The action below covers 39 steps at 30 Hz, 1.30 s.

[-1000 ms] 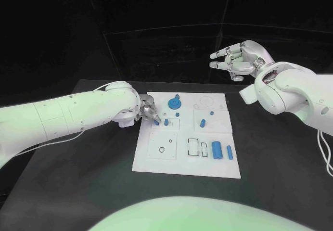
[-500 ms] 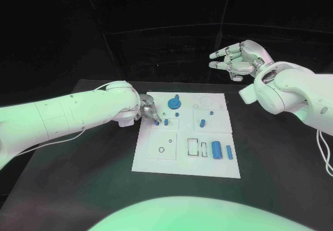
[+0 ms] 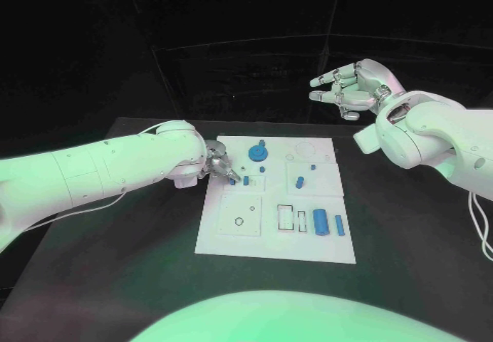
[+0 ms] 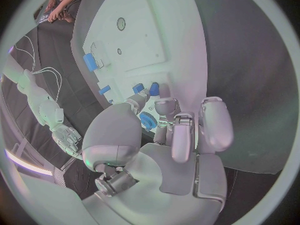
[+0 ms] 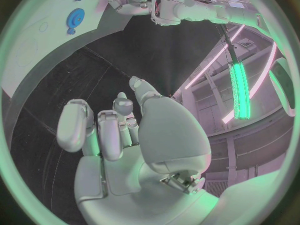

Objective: Assemble the parts on the task board

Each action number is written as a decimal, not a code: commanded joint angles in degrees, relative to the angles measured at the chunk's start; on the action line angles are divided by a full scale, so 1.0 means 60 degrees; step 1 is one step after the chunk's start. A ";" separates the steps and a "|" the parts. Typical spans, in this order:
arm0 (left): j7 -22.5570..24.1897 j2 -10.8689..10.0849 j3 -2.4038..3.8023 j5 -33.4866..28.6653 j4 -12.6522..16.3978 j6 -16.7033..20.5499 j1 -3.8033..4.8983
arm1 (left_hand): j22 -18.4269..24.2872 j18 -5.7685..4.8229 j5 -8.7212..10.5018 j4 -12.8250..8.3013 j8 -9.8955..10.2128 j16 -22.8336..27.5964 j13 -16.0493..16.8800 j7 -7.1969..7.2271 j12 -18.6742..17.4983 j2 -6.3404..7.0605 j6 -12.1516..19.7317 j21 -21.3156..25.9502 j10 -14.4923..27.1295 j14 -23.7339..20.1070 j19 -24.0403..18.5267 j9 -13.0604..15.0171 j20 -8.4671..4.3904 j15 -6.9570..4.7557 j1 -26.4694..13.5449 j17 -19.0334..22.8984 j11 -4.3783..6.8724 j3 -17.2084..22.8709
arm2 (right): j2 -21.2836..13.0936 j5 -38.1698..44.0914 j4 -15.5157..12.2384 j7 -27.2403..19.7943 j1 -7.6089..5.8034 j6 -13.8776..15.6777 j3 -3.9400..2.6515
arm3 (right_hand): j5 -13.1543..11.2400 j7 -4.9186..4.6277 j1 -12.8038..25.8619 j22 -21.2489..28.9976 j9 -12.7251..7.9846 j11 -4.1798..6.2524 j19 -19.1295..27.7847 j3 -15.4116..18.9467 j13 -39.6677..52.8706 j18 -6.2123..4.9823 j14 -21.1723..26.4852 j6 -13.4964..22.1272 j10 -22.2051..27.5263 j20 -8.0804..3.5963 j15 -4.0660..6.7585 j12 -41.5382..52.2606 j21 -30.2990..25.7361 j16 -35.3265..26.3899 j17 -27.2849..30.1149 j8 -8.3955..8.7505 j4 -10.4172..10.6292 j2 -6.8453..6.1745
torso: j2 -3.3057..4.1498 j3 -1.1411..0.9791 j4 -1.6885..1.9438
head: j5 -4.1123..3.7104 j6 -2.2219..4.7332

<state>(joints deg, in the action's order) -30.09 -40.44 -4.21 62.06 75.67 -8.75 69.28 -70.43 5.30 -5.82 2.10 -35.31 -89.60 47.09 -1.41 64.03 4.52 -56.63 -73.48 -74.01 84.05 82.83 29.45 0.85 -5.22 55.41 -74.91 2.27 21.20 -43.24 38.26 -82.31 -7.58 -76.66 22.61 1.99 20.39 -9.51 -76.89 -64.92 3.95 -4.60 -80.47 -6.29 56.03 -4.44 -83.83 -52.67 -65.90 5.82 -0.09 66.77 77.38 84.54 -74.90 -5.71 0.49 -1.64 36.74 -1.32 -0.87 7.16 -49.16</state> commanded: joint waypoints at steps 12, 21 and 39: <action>0.0457 -0.0187 -0.0004 -0.0598 0.0059 0.1503 -0.0012 | 0.0139 -0.0096 0.0451 0.0908 -0.0087 -0.0061 -0.0217 -0.0019 -0.0120 -0.0198 0.0075 0.0153 0.0103 0.0989 0.0002 0.0036 -0.0037 -0.0070 -0.0255 -0.2505 0.0018 -0.1939 | -0.0002 0.0049 0.0009 -0.0028 -0.0019 -0.0117 -0.0007 | 0.0056 -0.0019 0.0082 0.0025 -0.0013 0.0023 0.0083 -0.0049 -0.0016 -0.0091 -0.0644 0.0061 0.0082 -0.0009 0.0033 -0.0015 -0.0049 -0.0042 -0.1107 0.0054 0.0013 0.0013 | -0.0004 0.0002 0.0004 | -0.0037 0.0016; 0.2106 -0.0319 0.0000 -0.2217 0.0030 0.3172 0.0002 | 0.2331 0.0343 0.0418 0.1134 0.0337 0.0891 -0.2378 -0.0507 -0.1695 -0.0493 0.1231 0.2300 0.1748 0.0510 -0.1013 -0.0250 0.0235 0.0256 0.0433 -0.0815 -0.0394 -0.2756 | -0.0010 0.0049 0.0016 -0.0030 -0.0019 -0.0107 -0.0007 | 0.0056 -0.0019 0.0082 0.0025 -0.0013 0.0023 0.0083 -0.0049 -0.0016 -0.0091 -0.0644 0.0061 0.0082 -0.0009 0.0033 -0.0015 -0.0049 -0.0042 -0.1107 0.0054 0.0013 0.0013 | 0.0000 0.0000 -0.0003 | -0.0062 0.0046; 0.6769 0.0582 -0.0013 0.0050 -0.0723 0.3527 0.0020 | 0.5568 0.0832 0.0383 -0.1388 0.1710 0.5636 -0.5429 -0.1393 -0.4882 -0.0367 0.1664 0.6174 0.3783 -0.3180 -0.3402 -0.2505 0.0991 0.1023 0.3934 0.5993 -0.1318 -0.0056 | 0.0015 0.0049 0.0063 -0.0031 -0.0019 -0.0131 -0.0007 | 0.0056 -0.0019 0.0082 0.0025 -0.0013 0.0023 0.0083 -0.0049 -0.0016 -0.0091 -0.0644 0.0061 0.0082 -0.0009 0.0033 -0.0015 -0.0049 -0.0042 -0.1107 0.0054 0.0013 0.0013 | 0.0014 -0.0011 -0.0017 | -0.0182 0.0243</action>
<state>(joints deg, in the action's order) 4.02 -37.27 -4.28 54.13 71.92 11.29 69.31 -36.83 9.35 -3.34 -5.89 -25.83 -55.85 15.55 -9.78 35.63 1.79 -45.87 -36.21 -50.89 65.33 62.73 15.38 6.79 0.88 79.08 -39.52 -5.76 20.03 -43.20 38.44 -81.92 -7.50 -76.66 22.23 1.99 20.39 -9.50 -76.89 -64.83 3.95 -4.40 -80.47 -6.28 55.99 -4.44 -83.83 -52.67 -65.70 5.82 -0.10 66.77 77.38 84.54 -74.94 -5.71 0.47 -1.64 36.77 -1.36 -0.97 6.09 -47.83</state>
